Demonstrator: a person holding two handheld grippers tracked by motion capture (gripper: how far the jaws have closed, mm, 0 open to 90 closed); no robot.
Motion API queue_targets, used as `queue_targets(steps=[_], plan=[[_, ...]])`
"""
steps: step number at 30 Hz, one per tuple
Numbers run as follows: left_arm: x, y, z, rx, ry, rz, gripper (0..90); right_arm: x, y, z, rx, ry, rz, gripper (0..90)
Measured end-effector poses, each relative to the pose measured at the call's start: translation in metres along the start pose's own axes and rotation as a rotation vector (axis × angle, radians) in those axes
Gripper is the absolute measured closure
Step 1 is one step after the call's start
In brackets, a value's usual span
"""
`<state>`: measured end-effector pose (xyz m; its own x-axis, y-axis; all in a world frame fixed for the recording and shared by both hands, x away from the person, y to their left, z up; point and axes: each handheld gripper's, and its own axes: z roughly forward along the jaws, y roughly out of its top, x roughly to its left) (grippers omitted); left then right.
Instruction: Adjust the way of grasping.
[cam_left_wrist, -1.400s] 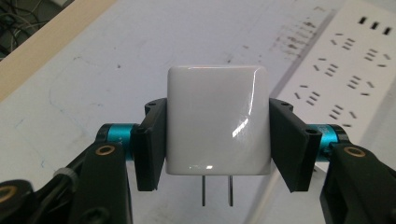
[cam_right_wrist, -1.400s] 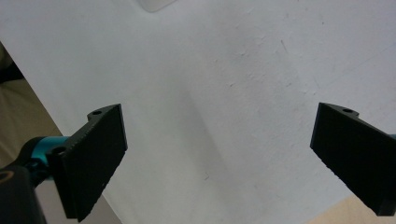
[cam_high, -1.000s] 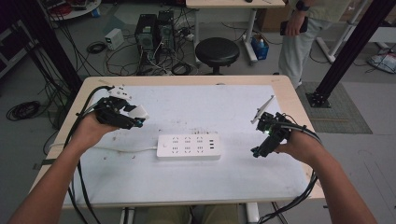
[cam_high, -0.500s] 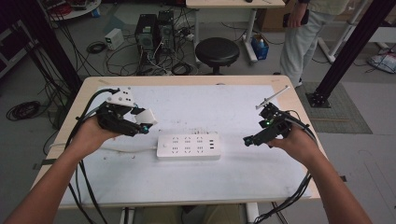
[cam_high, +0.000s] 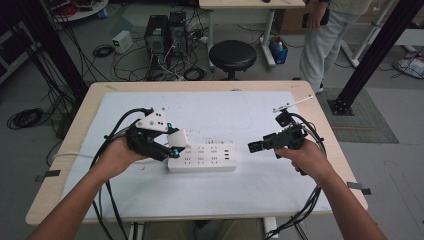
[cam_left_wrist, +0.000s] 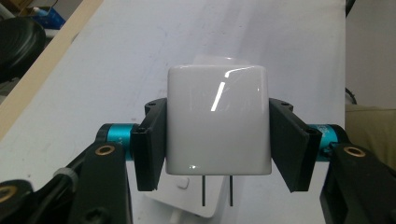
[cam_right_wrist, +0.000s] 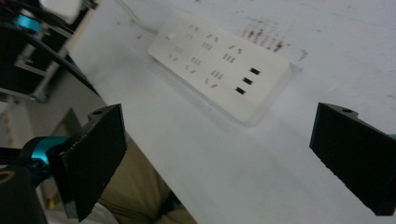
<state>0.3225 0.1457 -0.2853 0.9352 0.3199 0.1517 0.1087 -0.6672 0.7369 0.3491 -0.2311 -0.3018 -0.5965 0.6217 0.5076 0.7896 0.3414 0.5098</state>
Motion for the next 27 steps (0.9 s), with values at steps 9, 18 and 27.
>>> queue_targets(steps=[9,18,27], plan=[[-0.012,0.013,0.018,-0.026,-0.041,0.054,42.5,0.007,-0.002,0.008,-0.023,0.100,0.069,3.6],[-0.022,0.020,0.033,-0.043,-0.078,0.086,42.5,0.020,0.003,0.025,-0.012,0.210,0.132,3.8],[-0.030,0.028,0.046,-0.055,-0.096,0.113,42.5,0.035,0.012,0.043,0.007,0.270,0.142,5.2]])
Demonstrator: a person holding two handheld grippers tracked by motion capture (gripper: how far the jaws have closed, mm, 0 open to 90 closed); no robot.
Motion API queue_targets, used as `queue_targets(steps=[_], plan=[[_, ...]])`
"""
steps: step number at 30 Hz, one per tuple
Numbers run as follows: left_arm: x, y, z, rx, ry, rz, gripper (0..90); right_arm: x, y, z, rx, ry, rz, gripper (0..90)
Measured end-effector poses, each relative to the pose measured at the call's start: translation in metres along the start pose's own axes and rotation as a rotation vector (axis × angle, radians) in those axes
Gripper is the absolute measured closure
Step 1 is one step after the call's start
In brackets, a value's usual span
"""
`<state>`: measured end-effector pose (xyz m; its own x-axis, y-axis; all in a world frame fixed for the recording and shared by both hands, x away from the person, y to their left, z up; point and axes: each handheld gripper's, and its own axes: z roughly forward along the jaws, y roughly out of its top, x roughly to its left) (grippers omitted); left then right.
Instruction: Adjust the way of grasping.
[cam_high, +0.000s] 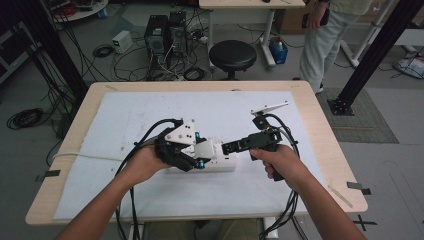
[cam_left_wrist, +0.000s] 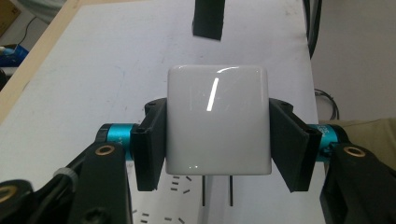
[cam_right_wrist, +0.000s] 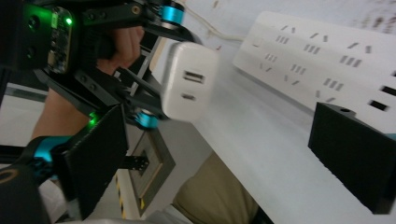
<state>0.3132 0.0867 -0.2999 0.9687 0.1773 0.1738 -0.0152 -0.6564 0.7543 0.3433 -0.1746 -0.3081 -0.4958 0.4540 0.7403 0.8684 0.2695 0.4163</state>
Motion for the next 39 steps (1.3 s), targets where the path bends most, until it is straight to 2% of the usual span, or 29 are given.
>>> queue_targets(steps=[5,6,8,12,14,15,17,18,19,21,22,23,24,28,30,32,34,35,37,38,39], plan=[[-0.003,0.005,0.006,-0.011,-0.004,0.014,42.5,0.002,0.005,0.015,0.024,-0.006,0.017,8.3],[-0.003,0.006,0.007,-0.017,0.000,0.014,42.5,0.001,0.006,0.017,0.026,0.001,0.020,14.1],[-0.003,0.007,0.008,-0.020,-0.003,0.017,42.5,0.001,0.006,0.020,0.025,0.024,0.029,15.0],[-0.004,0.010,0.010,-0.023,-0.006,0.027,42.5,0.001,0.006,0.023,0.032,0.023,0.035,18.2],[-0.005,0.010,0.011,-0.025,-0.004,0.029,42.5,0.000,0.007,0.025,0.028,0.038,0.044,28.1],[-0.005,0.011,0.012,-0.027,-0.005,0.028,42.5,0.000,0.007,0.025,0.028,0.038,0.044,28.1],[-0.005,0.011,0.011,-0.025,0.001,0.030,42.5,-0.002,0.006,0.024,0.024,0.048,0.047,37.1],[-0.005,0.011,0.011,-0.025,0.001,0.030,42.4,-0.002,0.006,0.024,0.024,0.048,0.047,37.1],[-0.005,0.011,0.012,-0.030,0.000,0.031,42.5,-0.002,0.006,0.025,0.027,0.060,0.059,42.1],[-0.006,0.012,0.012,-0.029,0.003,0.036,42.4,-0.003,0.006,0.026,0.030,0.064,0.058,44.1],[-0.008,0.013,0.013,-0.021,0.004,0.045,42.5,-0.003,0.006,0.027,0.029,0.073,0.066,49.7],[-0.008,0.013,0.013,-0.021,0.004,0.045,42.4,-0.003,0.006,0.027,0.029,0.073,0.066,49.7],[-0.008,0.013,0.013,-0.020,0.004,0.047,42.5,-0.004,0.005,0.026,0.021,0.092,0.075,55.3],[-0.009,0.014,0.014,-0.021,0.014,0.057,42.5,-0.007,0.005,0.026,0.016,0.117,0.104,58.7],[-0.011,0.015,0.015,-0.011,0.022,0.071,42.4,-0.011,0.004,0.025,0.019,0.140,0.142,60.7],[-0.012,0.016,0.017,0.001,0.035,0.085,42.3,-0.013,0.003,0.025,0.008,0.145,0.163,61.9],[-0.013,0.016,0.018,0.006,0.043,0.082,42.0,-0.014,0.002,0.025,0.000,0.144,0.158,62.2],[-0.011,0.016,0.019,0.011,0.047,0.060,40.7,-0.014,0.001,0.024,-0.009,0.139,0.150,62.2],[-0.010,0.016,0.019,0.019,0.060,0.048,32.1,-0.016,0.000,0.022,-0.023,0.116,0.142,62.3],[-0.008,0.013,0.017,0.035,0.066,0.026,30.2,-0.018,0.000,0.019,-0.033,0.111,0.145,62.3],[-0.008,0.013,0.017,0.035,0.066,0.026,28.9,-0.019,-0.001,0.017,-0.043,0.100,0.139,62.3]])
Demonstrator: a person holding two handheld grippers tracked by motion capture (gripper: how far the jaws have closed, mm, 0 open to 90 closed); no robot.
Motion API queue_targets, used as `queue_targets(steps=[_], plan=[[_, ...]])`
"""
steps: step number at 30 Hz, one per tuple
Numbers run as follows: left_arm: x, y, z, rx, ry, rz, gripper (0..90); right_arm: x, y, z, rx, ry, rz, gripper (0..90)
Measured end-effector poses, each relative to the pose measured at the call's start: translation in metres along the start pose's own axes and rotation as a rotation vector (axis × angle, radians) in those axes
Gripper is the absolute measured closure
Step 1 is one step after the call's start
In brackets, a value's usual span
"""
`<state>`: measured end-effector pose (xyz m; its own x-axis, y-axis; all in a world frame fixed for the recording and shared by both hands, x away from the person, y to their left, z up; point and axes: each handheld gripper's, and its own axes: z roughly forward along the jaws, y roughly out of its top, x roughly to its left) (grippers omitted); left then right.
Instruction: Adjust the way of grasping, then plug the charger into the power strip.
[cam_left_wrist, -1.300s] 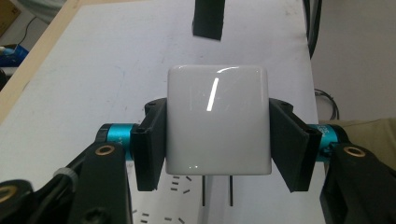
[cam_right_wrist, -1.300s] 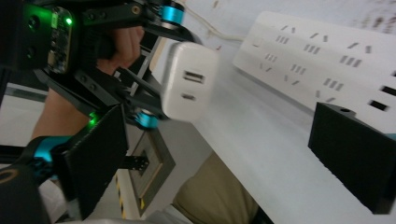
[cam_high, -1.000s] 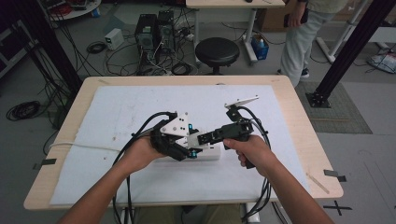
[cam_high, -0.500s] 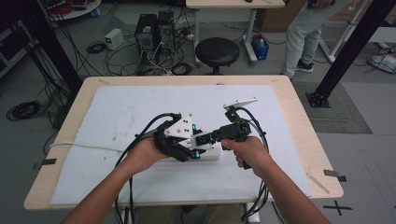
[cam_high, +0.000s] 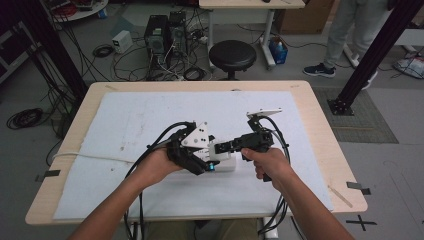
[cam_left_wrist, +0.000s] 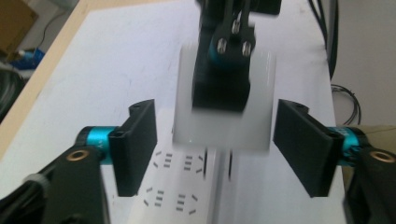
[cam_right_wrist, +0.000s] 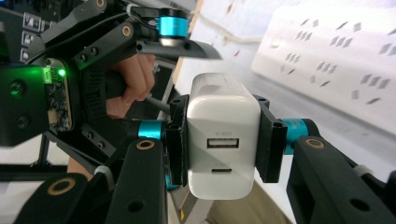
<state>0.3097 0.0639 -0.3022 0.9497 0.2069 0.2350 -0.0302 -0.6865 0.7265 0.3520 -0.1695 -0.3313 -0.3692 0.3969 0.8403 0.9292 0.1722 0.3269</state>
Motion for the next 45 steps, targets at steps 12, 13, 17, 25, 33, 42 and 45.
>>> queue_targets(steps=[12,13,17,25,33,42,45], plan=[[0.028,-0.040,-0.030,0.143,0.019,-0.207,20.5,-0.007,-0.001,-0.054,-0.071,-0.278,-0.134,62.3],[0.034,-0.050,-0.038,0.190,0.028,-0.244,20.6,-0.007,-0.001,-0.061,-0.068,-0.322,-0.148,62.3],[0.042,-0.062,-0.051,0.248,0.032,-0.284,20.6,-0.007,-0.001,-0.081,-0.065,-0.390,-0.186,62.3],[0.056,-0.089,-0.086,0.362,0.064,-0.348,20.5,-0.003,0.006,-0.113,-0.002,-0.562,-0.260,62.2],[0.061,-0.102,-0.107,0.430,0.088,-0.324,20.6,0.006,0.012,-0.124,0.080,-0.687,-0.357,62.2],[0.058,-0.109,-0.110,0.448,0.080,-0.293,20.6,0.013,0.010,-0.123,0.092,-0.705,-0.422,62.1],[0.058,-0.112,-0.109,0.446,0.075,-0.297,20.6,0.017,0.012,-0.117,0.112,-0.700,-0.482,62.1]])
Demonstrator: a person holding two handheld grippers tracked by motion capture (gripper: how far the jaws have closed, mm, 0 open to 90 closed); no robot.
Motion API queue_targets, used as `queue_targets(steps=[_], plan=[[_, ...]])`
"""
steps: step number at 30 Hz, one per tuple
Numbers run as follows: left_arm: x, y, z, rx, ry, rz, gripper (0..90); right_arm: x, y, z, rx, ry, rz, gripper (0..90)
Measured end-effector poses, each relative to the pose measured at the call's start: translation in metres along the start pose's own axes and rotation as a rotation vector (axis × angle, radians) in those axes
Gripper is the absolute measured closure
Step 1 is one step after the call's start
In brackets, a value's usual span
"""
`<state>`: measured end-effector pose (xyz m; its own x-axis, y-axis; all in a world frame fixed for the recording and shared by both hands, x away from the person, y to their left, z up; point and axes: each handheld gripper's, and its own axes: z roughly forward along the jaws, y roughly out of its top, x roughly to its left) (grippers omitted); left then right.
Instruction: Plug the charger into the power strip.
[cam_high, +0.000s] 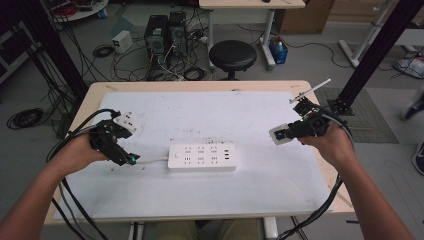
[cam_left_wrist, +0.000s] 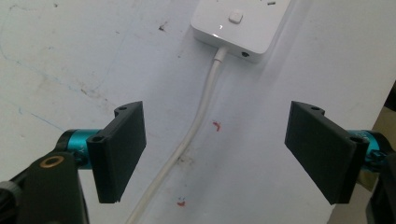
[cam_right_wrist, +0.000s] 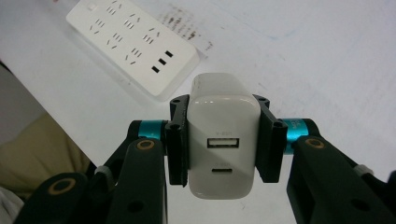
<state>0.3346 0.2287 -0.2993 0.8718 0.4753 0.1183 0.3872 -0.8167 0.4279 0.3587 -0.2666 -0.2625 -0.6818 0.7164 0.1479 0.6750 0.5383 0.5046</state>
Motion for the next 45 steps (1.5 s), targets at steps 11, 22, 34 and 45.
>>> queue_targets(steps=[11,22,34,45], plan=[[0.002,-0.006,0.007,0.012,0.009,-0.017,20.6,0.027,0.032,0.023,0.025,-0.009,-0.192,62.2],[-0.001,-0.008,0.016,0.019,0.004,-0.018,20.6,0.062,0.066,0.071,0.111,0.002,-0.428,62.2],[-0.004,-0.014,0.022,0.045,-0.001,-0.006,20.6,0.089,0.095,0.124,0.251,0.006,-0.604,62.2],[-0.006,-0.019,0.025,0.045,0.006,-0.014,20.6,0.097,0.103,0.158,0.344,-0.010,-0.673,62.3]])
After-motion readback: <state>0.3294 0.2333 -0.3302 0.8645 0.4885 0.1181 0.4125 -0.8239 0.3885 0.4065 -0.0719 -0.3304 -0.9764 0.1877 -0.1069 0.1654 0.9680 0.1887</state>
